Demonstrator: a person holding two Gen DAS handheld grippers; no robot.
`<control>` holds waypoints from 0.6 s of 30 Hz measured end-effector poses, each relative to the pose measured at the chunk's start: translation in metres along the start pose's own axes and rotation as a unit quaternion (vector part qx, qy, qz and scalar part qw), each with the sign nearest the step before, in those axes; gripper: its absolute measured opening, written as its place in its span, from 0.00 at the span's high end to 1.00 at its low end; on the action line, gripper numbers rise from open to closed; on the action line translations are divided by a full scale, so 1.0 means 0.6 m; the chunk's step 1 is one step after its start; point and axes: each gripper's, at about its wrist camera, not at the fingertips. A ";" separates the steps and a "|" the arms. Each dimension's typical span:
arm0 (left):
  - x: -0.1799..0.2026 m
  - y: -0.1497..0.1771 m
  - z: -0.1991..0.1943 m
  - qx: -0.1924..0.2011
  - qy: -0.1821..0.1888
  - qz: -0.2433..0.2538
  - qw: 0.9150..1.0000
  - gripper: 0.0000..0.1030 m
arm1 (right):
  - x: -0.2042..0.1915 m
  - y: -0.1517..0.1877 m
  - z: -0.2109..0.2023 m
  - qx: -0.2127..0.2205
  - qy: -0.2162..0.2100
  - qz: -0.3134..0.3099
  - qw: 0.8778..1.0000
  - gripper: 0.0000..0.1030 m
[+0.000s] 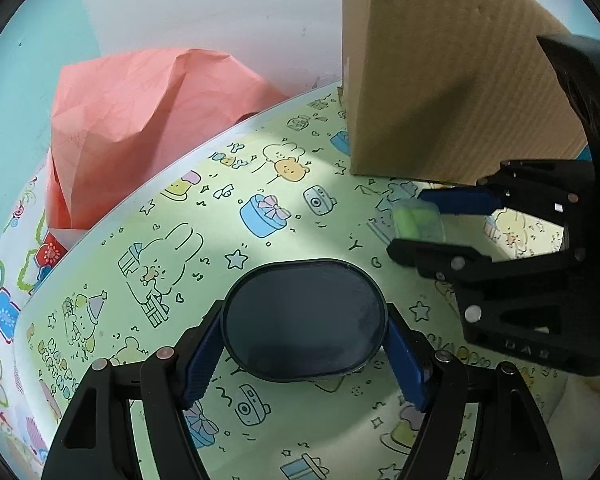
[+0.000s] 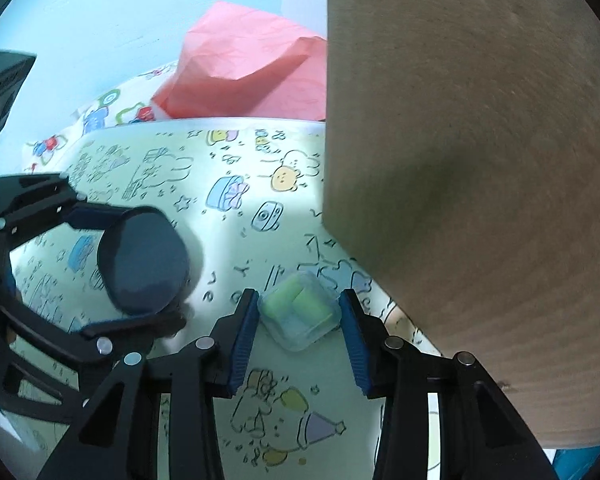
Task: Organize objects
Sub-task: 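Grasp the clear earplug box with the right tool while the left tool holds the case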
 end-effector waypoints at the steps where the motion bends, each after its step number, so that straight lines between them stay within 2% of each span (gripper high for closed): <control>1: 0.003 0.000 -0.003 0.000 0.000 -0.001 1.000 0.26 | 0.000 0.002 -0.004 0.000 -0.002 0.000 1.000 0.57; 10: 0.026 -0.010 -0.046 0.011 -0.001 0.010 1.000 0.26 | -0.011 0.009 -0.044 0.003 -0.005 -0.027 1.000 0.57; 18: 0.048 -0.037 -0.088 0.029 -0.020 0.022 0.999 0.26 | -0.007 0.009 -0.099 0.022 -0.010 -0.033 0.999 0.57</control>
Point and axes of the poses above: each gripper's, at about its wrist camera, not at the fingertips, and z roughly the way its jaws point, x to its right, y to its underside, and after that the axes turned 14 degrees about -y, right-handed
